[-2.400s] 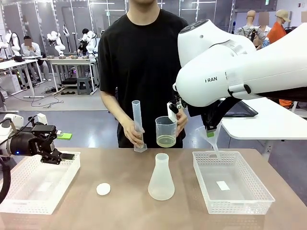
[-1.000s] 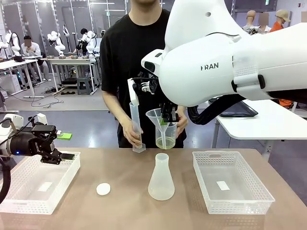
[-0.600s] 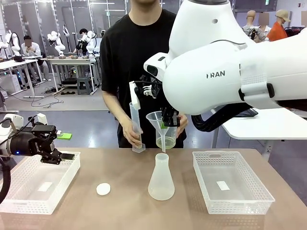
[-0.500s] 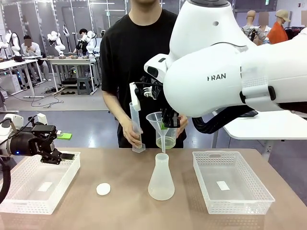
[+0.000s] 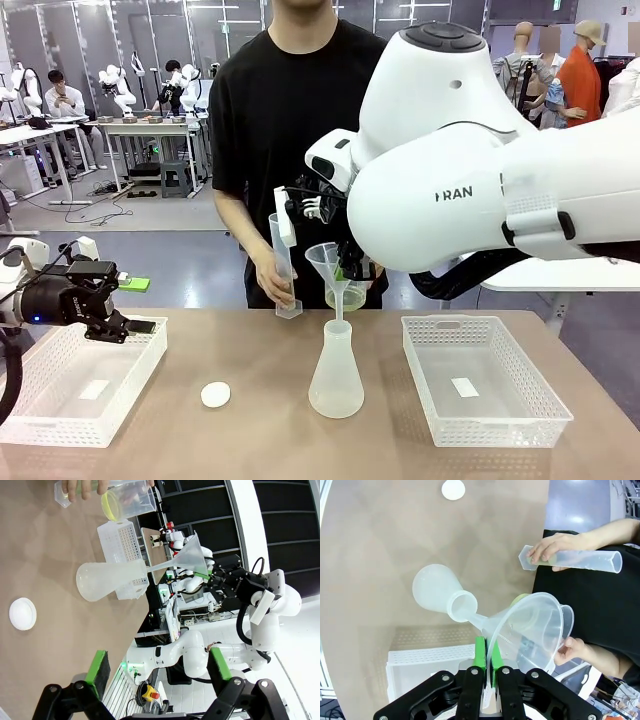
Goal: Prepare the solutions needed for the experiment.
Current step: Pick up the Plastic Funnel and insert it into the Big flask.
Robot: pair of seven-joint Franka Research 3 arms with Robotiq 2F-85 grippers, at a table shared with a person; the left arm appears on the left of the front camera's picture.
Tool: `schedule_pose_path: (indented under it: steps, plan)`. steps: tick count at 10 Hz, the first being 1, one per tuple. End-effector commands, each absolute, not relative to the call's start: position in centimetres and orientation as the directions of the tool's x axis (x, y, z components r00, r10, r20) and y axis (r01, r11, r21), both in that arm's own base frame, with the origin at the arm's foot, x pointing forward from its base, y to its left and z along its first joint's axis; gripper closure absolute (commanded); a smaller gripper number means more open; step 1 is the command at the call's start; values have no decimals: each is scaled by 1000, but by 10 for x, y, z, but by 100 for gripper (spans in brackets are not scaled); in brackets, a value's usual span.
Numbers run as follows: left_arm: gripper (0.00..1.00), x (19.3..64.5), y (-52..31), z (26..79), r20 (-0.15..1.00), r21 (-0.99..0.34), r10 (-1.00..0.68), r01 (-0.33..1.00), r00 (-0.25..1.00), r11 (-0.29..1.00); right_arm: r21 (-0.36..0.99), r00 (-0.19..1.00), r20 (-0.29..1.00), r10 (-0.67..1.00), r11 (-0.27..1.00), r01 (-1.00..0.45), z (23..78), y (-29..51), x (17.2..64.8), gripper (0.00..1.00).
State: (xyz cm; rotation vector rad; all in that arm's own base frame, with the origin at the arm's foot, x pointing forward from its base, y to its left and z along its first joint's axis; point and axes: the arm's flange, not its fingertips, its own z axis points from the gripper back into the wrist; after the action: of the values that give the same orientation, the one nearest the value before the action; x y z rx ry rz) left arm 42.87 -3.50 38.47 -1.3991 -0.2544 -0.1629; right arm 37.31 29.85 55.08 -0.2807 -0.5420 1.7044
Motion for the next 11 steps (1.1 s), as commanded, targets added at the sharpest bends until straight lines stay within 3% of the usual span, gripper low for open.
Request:
schedule_pose_path:
  steps: [1,11]
  plan:
    - [0,429,-35,386,284,-948,36,275,958,162,-504,-206,153,966,-103,-857,541,297,371,96]
    - [0,429,-35,386,284,-948,36,275,958,162,-525,-270,159,950,-150,-838,514,294,364,96]
